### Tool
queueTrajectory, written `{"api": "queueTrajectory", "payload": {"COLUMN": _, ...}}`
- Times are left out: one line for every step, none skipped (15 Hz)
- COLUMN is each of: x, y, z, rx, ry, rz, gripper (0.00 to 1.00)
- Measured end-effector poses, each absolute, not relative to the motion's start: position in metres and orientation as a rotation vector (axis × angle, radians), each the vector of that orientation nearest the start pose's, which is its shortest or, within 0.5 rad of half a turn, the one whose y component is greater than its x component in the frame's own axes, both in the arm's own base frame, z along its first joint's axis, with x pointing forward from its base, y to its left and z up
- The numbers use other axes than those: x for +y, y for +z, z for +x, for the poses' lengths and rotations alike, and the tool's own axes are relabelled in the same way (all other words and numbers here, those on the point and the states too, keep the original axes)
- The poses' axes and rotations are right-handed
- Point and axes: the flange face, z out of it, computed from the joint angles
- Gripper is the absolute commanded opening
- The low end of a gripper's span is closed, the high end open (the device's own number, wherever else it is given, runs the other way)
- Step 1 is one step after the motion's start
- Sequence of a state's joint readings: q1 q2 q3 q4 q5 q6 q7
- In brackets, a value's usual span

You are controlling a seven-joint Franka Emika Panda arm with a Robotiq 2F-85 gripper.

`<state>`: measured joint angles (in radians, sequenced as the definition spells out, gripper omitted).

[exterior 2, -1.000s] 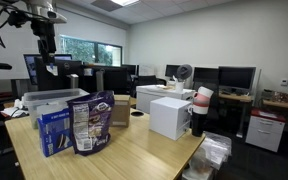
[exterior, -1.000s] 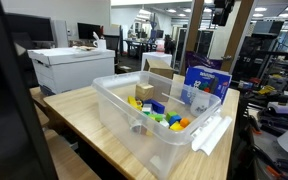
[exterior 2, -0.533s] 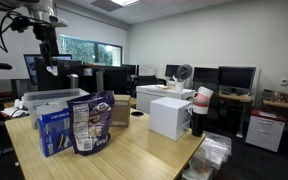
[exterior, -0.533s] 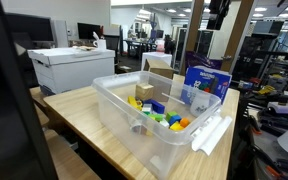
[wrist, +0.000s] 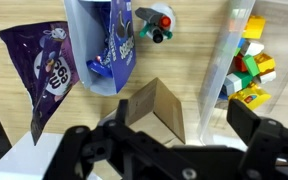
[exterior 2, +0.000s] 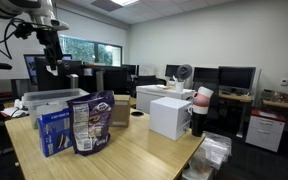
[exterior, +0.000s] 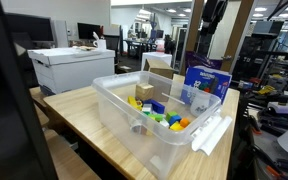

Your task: Set the box upright, then open it

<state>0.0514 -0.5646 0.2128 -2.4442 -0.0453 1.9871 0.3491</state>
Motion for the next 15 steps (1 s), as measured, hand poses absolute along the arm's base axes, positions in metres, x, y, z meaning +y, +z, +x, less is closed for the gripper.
{"api": "queueTrajectory", "payload": {"x": 0.107, "y": 0.501, "z": 0.379, "rx": 0.179, "ry": -0.249, "rz": -3.262, "gripper": 1.0}}
{"api": "queueTrajectory", "payload": {"x": 0.108, "y": 0.498, "z": 0.381, "rx": 0.201, "ry": -0.267, "rz": -3.269, "gripper": 1.0}}
{"api": "queueTrajectory", "payload": {"x": 0.11, "y": 0.495, "z": 0.382, "rx": 0.22, "ry": -0.283, "rz": -3.277, "gripper": 1.0}}
{"api": "queueTrajectory", "payload": {"x": 0.111, "y": 0.491, "z": 0.384, "rx": 0.24, "ry": -0.296, "rz": -3.286, "gripper": 1.0}}
{"api": "queueTrajectory", "payload": {"x": 0.113, "y": 0.486, "z": 0.386, "rx": 0.26, "ry": -0.305, "rz": -3.297, "gripper": 1.0}}
{"api": "queueTrajectory", "payload": {"x": 0.114, "y": 0.481, "z": 0.389, "rx": 0.279, "ry": -0.313, "rz": -3.309, "gripper": 1.0}}
{"api": "queueTrajectory", "payload": {"x": 0.115, "y": 0.476, "z": 0.392, "rx": 0.299, "ry": -0.323, "rz": -3.324, "gripper": 1.0}}
{"api": "queueTrajectory", "payload": {"x": 0.117, "y": 0.472, "z": 0.395, "rx": 0.317, "ry": -0.333, "rz": -3.34, "gripper": 1.0}}
{"api": "queueTrajectory", "payload": {"x": 0.117, "y": 0.467, "z": 0.398, "rx": 0.335, "ry": -0.34, "rz": -3.357, "gripper": 1.0}}
{"api": "queueTrajectory", "payload": {"x": 0.118, "y": 0.462, "z": 0.402, "rx": 0.353, "ry": -0.345, "rz": -3.378, "gripper": 1.0}}
{"api": "queueTrajectory", "payload": {"x": 0.119, "y": 0.459, "z": 0.406, "rx": 0.371, "ry": -0.354, "rz": -3.396, "gripper": 1.0}}
{"api": "queueTrajectory", "payload": {"x": 0.121, "y": 0.457, "z": 0.409, "rx": 0.386, "ry": -0.362, "rz": -3.409, "gripper": 1.0}}
{"api": "queueTrajectory", "payload": {"x": 0.122, "y": 0.455, "z": 0.413, "rx": 0.399, "ry": -0.374, "rz": -3.421, "gripper": 1.0}}
{"api": "queueTrajectory", "payload": {"x": 0.124, "y": 0.455, "z": 0.417, "rx": 0.413, "ry": -0.391, "rz": -3.43, "gripper": 1.0}}
{"api": "queueTrajectory", "payload": {"x": 0.126, "y": 0.455, "z": 0.422, "rx": 0.424, "ry": -0.414, "rz": -3.44, "gripper": 1.0}}
